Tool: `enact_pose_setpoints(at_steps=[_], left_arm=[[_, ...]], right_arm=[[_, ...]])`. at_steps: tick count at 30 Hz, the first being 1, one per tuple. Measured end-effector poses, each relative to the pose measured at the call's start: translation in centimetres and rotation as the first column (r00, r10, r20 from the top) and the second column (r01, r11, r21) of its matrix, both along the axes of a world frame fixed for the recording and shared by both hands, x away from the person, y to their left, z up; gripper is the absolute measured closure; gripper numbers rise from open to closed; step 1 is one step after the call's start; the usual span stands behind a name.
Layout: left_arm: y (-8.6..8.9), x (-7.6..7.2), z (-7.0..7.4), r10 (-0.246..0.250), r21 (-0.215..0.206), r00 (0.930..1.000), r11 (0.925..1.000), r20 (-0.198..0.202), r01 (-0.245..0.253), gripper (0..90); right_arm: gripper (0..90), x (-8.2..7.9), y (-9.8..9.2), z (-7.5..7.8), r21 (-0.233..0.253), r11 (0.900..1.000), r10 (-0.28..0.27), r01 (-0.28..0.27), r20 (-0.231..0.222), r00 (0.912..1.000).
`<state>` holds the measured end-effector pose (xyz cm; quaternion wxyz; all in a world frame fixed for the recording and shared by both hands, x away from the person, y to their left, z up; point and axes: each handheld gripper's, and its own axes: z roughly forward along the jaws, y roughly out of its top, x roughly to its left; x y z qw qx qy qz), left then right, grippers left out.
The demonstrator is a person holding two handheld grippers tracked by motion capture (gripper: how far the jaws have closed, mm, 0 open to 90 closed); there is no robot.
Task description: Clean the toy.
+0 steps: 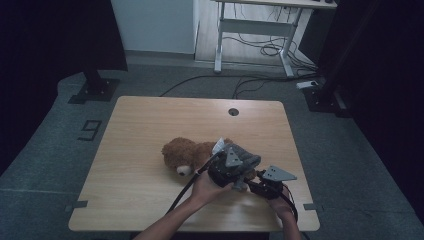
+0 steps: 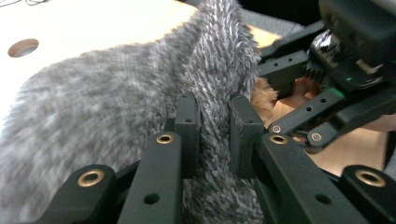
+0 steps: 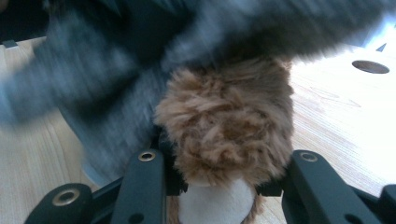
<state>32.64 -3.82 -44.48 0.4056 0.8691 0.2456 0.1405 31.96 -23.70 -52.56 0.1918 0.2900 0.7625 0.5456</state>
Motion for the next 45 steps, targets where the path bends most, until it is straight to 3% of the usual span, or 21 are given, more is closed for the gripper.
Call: enact_pose_setpoints(at_steps=[5, 10, 13, 15, 19, 21, 28, 34, 38, 45], left_arm=[[0.9, 0.4, -0.3, 0.031, 0.038, 0.9990, 0.9987, 0.032, -0.033, 76.4], [4.3, 1.1, 0.1, 0.088, 0.034, 0.9957, 0.9955, 0.029, -0.089, 76.7], [7.0, 1.3, 0.5, 0.137, 0.012, 0.9897, 0.9904, 0.041, -0.138, 76.9], [8.8, 1.5, 0.7, 0.183, 0.001, 0.9816, 0.9831, 0.055, -0.183, 77.1], [12.5, 2.2, 1.0, 0.228, -0.061, 0.9736, 0.9717, 0.001, -0.228, 77.4], [13.5, 2.1, 1.5, 0.242, -0.085, 0.9703, 0.9669, 0.002, -0.241, 77.4], [14.5, 2.1, 3.7, 0.274, -0.097, 0.9593, 0.9587, 0.067, -0.268, 77.0], [15.4, 2.7, 5.3, 0.309, -0.103, 0.9452, 0.9489, 0.106, -0.298, 76.2], [16.0, 3.6, 5.3, 0.326, -0.114, 0.9416, 0.9419, 0.084, -0.316, 76.2], [16.2, 4.7, 3.1, 0.314, -0.085, 0.9491, 0.9463, 0.019, -0.312, 76.4]], right_arm=[[62.5, 0.1, -0.2, -0.2, -0.001, 1.000, -0.001, 0.001, -0.004, 1.0000], [62.5, 0.1, -0.2, -0.1, -0.001, 1.000, -0.003, 0.003, -0.002, 1.0000], [62.5, 0.1, -0.2, -0.1, 0.000, 1.000, -0.003, 0.003, -0.003, 1.0000], [62.5, 0.1, -0.2, -0.2, -0.002, 1.000, -0.002, 0.002, -0.003, 1.0000], [62.5, 0.1, -0.2, -0.2, 0.004, 1.000, 0.006, -0.006, -0.002, 1.0000], [62.4, 0.1, -0.1, -0.2, 0.003, 1.000, 0.010, -0.010, 0.000, 1.0000], [62.4, 0.1, -0.2, -0.2, 0.000, 1.000, 0.004, -0.004, -0.001, 1.0000], [62.2, 0.1, -0.3, -0.2, 0.002, 1.000, 0.001, -0.001, 0.000, 1.0000], [62.2, 0.1, -0.3, -0.2, 0.004, 1.000, 0.000, 0.000, -0.002, 1.0000], [61.7, 0.1, -0.3, -0.2, 0.003, 1.000, 0.000, 0.000, -0.002, 1.0000]])
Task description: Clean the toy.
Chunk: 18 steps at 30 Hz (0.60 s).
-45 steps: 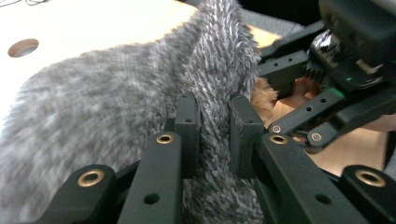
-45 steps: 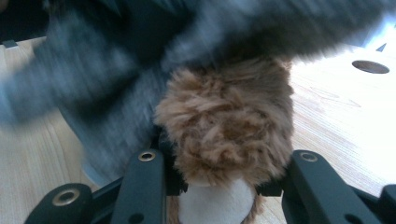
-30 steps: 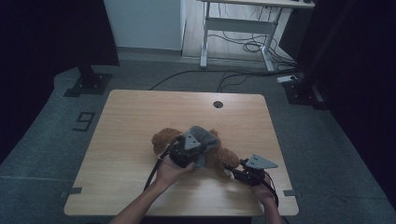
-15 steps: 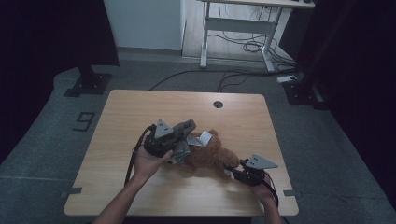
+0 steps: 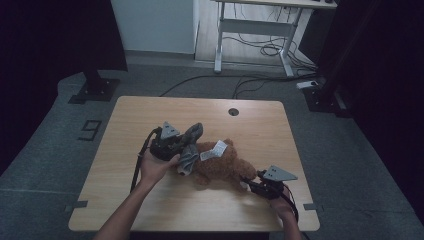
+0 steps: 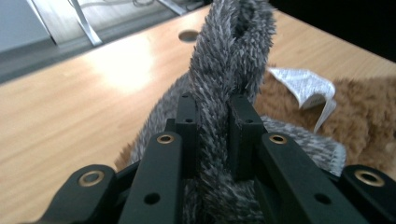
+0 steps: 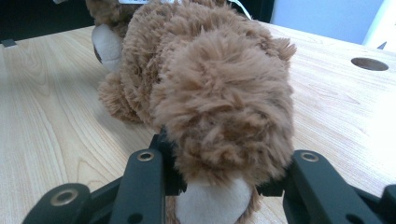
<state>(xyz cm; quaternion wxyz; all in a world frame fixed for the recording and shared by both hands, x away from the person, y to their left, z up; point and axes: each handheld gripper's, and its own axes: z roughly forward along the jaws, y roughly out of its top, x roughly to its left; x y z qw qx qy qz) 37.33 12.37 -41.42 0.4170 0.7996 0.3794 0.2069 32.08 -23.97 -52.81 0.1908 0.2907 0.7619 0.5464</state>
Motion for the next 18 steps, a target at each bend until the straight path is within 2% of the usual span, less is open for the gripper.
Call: enact_pose_setpoints(at_steps=[2, 8, 12, 14, 18], left_arm=[[0.1, 0.1, -0.6, -0.006, 0.005, 0.9997, 1.0000, -0.025, 0.006, 76.6], [0.4, -0.3, -2.8, -0.016, -0.014, 0.9991, 0.9998, -0.039, 0.016, 77.7], [0.8, -1.0, -3.8, -0.018, -0.037, 0.9996, 0.9992, -0.022, 0.017, 78.9], [0.9, -1.4, -4.2, -0.018, -0.044, 0.9997, 0.9989, -0.017, 0.018, 79.6], [1.3, -2.3, -4.9, -0.024, -0.073, 0.9997, 0.9971, -0.009, 0.023, 80.1]], right_arm=[[60.9, 0.0, 0.0, 0.0, 0.000, 1.000, -0.002, 0.002, -0.002, 1.0000], [59.6, 0.0, 0.0, 0.0, 0.003, 1.000, -0.002, 0.002, -0.002, 1.0000], [53.2, 0.0, 0.0, 0.1, 0.003, 1.000, -0.001, 0.001, -0.001, 1.0000], [49.3, -0.1, -0.1, 0.2, 0.033, 0.999, 0.008, -0.008, -0.017, 0.9998], [35.1, -0.2, -0.6, 1.2, 0.123, 0.992, 0.028, -0.022, -0.046, 0.9986]])
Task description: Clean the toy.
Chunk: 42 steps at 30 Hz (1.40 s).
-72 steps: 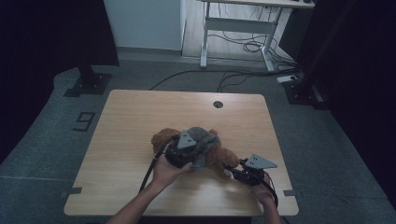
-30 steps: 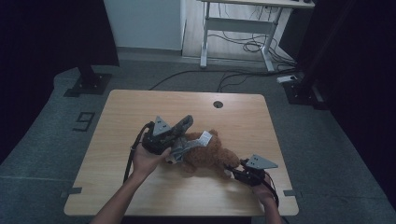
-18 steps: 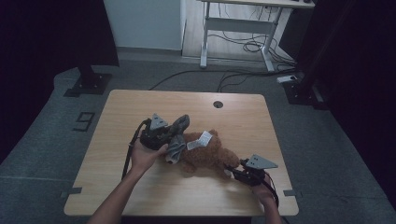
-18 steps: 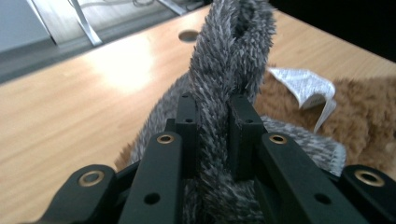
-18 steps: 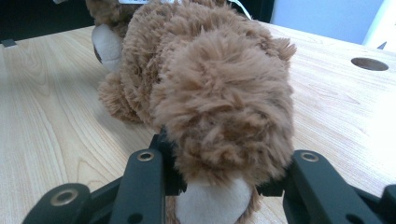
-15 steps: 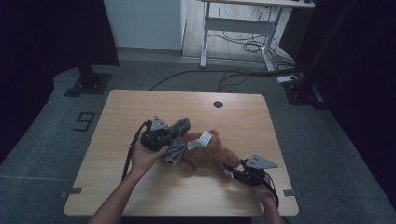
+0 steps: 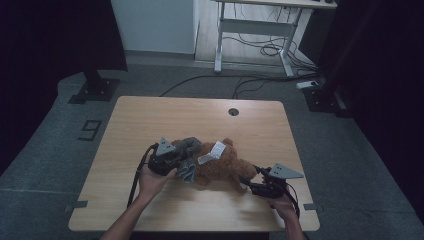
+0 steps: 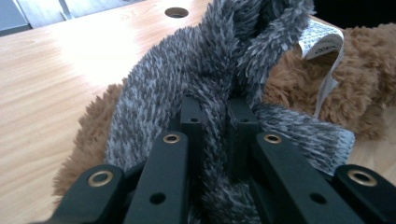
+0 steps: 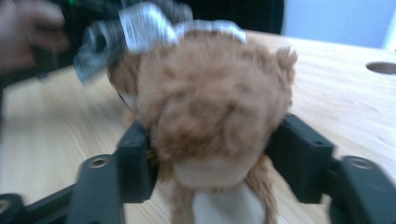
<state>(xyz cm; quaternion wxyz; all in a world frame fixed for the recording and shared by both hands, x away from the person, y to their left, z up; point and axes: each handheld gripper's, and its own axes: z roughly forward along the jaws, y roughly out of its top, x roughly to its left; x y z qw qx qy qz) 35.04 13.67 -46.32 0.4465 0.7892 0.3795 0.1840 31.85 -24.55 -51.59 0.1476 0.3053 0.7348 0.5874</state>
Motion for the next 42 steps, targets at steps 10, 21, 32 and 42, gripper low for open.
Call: enact_pose_setpoints(at_steps=[10, 21, 32, 42], left_arm=[[0.8, -2.0, -0.8, -0.018, -0.020, 0.9998, 0.9996, 0.007, 0.019, 80.0], [1.6, -3.1, -1.2, -0.040, -0.046, 0.9991, 0.9982, -0.016, 0.039, 79.6], [2.0, -3.3, -1.4, -0.037, -0.062, 0.9987, 0.9975, -0.034, 0.035, 79.4], [1.9, -3.5, -1.6, -0.042, -0.067, 0.9981, 0.9970, -0.045, 0.039, 78.7]], right_arm=[[26.0, 1.5, 1.2, 4.0, 0.047, 0.999, -0.006, 0.006, 0.003, 1.0000], [2.9, 4.4, 6.2, 1.4, -0.101, 0.995, -0.003, -0.021, -0.233, 0.9724], [35.5, 4.0, 8.5, -1.0, -0.243, 0.966, 0.040, -0.089, -0.199, 0.9792], [52.2, 3.4, 8.5, 0.0, -0.305, 0.952, 0.005, 0.007, 0.037, 0.9993]])
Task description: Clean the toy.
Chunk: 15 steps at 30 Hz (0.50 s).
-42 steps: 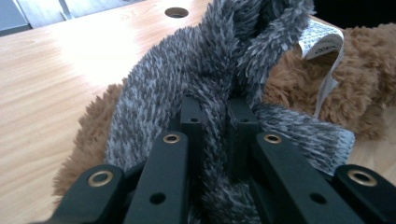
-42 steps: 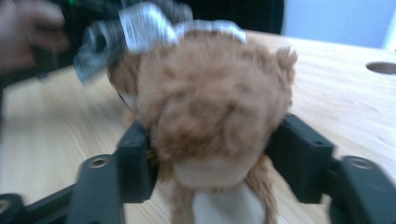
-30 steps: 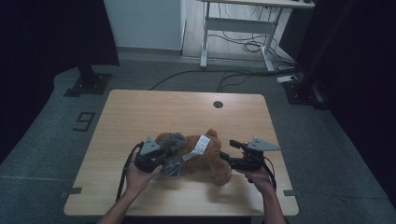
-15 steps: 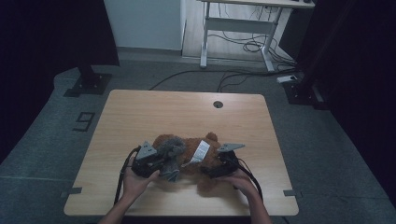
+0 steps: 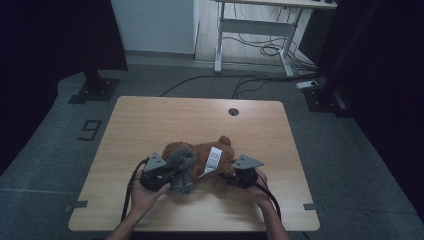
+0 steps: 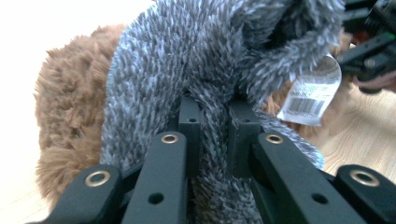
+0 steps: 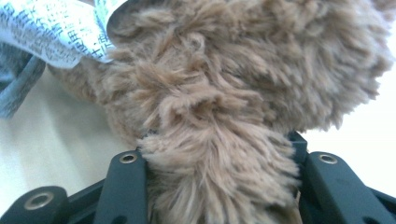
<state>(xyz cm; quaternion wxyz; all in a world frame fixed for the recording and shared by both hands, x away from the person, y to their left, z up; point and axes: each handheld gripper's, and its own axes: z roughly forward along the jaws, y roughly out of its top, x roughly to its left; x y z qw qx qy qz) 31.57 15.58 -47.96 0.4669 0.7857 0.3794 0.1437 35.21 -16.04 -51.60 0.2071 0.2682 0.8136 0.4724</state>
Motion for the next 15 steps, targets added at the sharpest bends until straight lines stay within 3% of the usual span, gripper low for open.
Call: enact_pose_setpoints(at_steps=[3, 9, 15], left_arm=[[-0.1, -0.1, -0.3, -0.006, 0.000, 0.9999, 1.0000, -0.014, 0.006, 78.2], [-0.6, -0.8, 1.2, -0.030, -0.028, 0.9995, 0.9992, 0.003, 0.030, 78.0], [-3.7, -0.9, 4.4, -0.089, -0.022, 0.9940, 0.9957, 0.064, 0.090, 77.7]], right_arm=[[51.9, 0.0, 0.0, 0.6, -0.036, 0.999, -0.005, 0.008, 0.079, 0.9968], [46.9, -0.7, -0.8, -0.5, -0.051, 0.998, 0.044, -0.039, 0.110, 0.9930], [43.4, -1.5, -1.4, -1.3, -0.051, 0.997, 0.064, -0.058, 0.120, 0.9907]])
